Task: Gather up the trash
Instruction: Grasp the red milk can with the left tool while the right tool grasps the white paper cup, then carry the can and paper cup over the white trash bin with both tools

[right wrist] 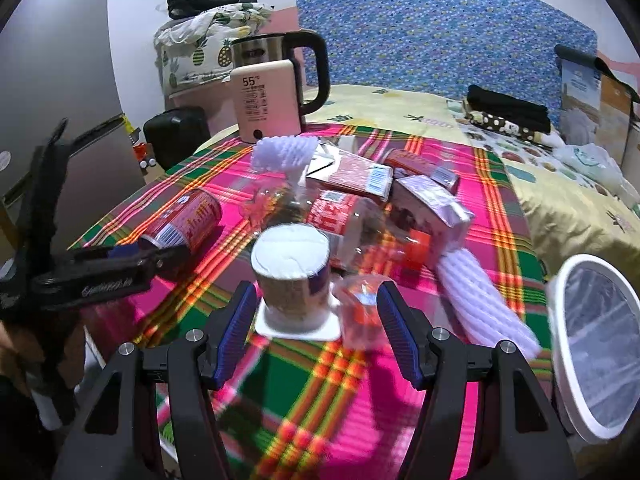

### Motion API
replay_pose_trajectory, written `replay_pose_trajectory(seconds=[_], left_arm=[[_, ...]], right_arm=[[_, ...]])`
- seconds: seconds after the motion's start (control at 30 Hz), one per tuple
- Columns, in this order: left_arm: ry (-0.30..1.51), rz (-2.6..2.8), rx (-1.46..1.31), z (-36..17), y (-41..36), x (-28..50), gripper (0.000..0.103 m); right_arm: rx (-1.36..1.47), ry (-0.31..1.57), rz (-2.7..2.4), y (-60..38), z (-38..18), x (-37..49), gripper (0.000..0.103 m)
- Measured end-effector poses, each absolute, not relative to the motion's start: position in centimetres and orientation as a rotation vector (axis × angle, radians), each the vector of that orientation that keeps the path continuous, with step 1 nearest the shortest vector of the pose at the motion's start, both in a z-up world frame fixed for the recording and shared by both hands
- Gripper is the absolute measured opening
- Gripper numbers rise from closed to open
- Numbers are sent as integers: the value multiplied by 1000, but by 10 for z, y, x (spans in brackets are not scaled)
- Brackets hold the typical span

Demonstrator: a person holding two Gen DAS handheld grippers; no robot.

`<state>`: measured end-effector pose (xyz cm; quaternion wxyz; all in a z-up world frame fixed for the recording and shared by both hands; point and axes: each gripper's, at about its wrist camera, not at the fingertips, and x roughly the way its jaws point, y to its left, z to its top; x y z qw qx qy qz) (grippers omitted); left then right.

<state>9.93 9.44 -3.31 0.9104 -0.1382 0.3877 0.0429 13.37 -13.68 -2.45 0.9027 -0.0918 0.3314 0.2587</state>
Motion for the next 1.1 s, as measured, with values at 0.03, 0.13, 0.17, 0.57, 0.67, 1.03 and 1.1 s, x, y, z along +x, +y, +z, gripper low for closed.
replay_pose_trajectory(seconds=[0.03, 0.13, 0.17, 0.57, 0.67, 1.03, 1.1], left_arm=[[799, 86, -283, -33, 96, 99, 56], [796, 92, -270, -31, 99, 101, 60], [790, 92, -267, -29, 99, 102, 63], [806, 88, -301, -33, 109, 121, 56], [795, 89, -299, -32, 110, 116, 55], [742, 76, -296, -13, 107, 93, 55], [734, 72, -294, -8, 106, 89, 55]], right_arm=[[-189, 688, 537, -135, -25, 134, 64], [-193, 697, 542, -130, -28, 138, 64], [-193, 699, 543, -130, -28, 138, 64], [-209, 704, 530, -117, -24, 146, 49], [-222, 690, 542, -115, -23, 142, 49], [-166, 635, 623, -117, -3, 127, 49], [-160, 623, 632, -118, 1, 124, 49]])
